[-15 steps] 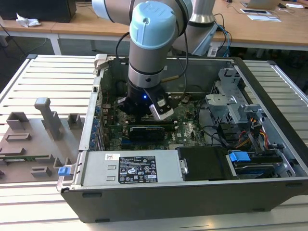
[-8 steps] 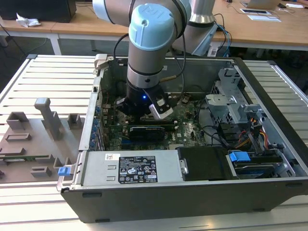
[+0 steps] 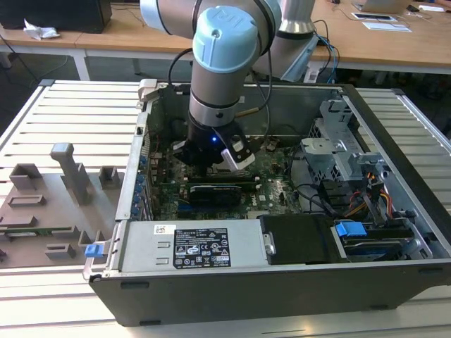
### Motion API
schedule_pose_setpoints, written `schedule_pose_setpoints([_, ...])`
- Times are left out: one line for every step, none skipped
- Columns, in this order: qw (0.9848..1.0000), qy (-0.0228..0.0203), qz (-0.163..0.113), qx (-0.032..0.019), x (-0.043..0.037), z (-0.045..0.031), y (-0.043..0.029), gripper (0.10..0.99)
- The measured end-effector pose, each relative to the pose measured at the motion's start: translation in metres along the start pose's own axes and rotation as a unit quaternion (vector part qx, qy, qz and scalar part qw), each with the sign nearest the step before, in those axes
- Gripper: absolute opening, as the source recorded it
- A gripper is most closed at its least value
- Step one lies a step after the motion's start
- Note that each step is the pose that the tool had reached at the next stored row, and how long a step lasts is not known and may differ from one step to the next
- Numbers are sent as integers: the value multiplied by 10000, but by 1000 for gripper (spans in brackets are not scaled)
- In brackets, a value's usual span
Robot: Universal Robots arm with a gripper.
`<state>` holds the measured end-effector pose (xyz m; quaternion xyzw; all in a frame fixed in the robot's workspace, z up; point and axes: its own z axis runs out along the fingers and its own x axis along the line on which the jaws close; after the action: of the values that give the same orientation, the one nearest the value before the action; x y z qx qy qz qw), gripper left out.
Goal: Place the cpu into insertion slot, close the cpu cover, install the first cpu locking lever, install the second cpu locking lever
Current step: 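Install the second cpu locking lever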
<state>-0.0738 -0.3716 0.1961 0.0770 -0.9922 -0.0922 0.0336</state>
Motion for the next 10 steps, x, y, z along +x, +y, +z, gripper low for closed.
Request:
schedule_pose_setpoints([10000, -1, -6, -12, -8, 0, 0, 106])
schedule_pose_setpoints([10000, -2, -13, -29, -25, 0, -1, 106])
schedule_pose_setpoints([10000, -2, -14, -37, -37, 0, -3, 106])
schedule_pose_setpoints([10000, -2, -14, -42, -42, 3, -6, 106])
schedule_pose_setpoints([10000, -1, -17, -56, -46, 9, -13, 106])
schedule_pose_setpoints([10000, 15, -16, -73, -53, 13, -16, 106])
schedule_pose_setpoints([10000, 23, -16, -79, -55, 10, -19, 106])
schedule_pose_setpoints([10000, 28, -15, -87, -57, 9, -21, 106])
schedule_pose_setpoints([9999, 21, -18, -110, -66, 15, -21, 106])
schedule_pose_setpoints([10000, 40, -13, 68, -12, 27, -6, 106])
